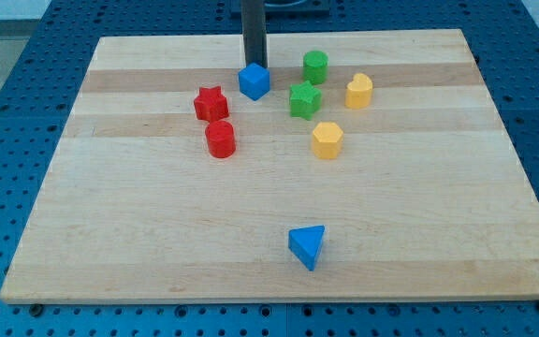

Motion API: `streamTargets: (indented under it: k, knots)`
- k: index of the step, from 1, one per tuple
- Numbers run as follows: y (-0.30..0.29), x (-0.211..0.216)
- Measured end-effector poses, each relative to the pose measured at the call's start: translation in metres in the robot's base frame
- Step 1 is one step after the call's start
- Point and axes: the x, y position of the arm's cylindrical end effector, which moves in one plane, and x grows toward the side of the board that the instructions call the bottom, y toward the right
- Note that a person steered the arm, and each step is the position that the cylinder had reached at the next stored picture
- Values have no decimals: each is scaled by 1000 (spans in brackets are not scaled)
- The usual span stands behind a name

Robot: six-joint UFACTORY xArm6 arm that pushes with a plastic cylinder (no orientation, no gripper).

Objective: Slide the green star along with green circle towards center

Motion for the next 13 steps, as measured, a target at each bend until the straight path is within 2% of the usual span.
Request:
streamTargets:
  k: [1, 6, 10, 13]
  knots:
    - [-12, 0]
    - [-24, 62]
    - [-3, 79]
    - [44, 97]
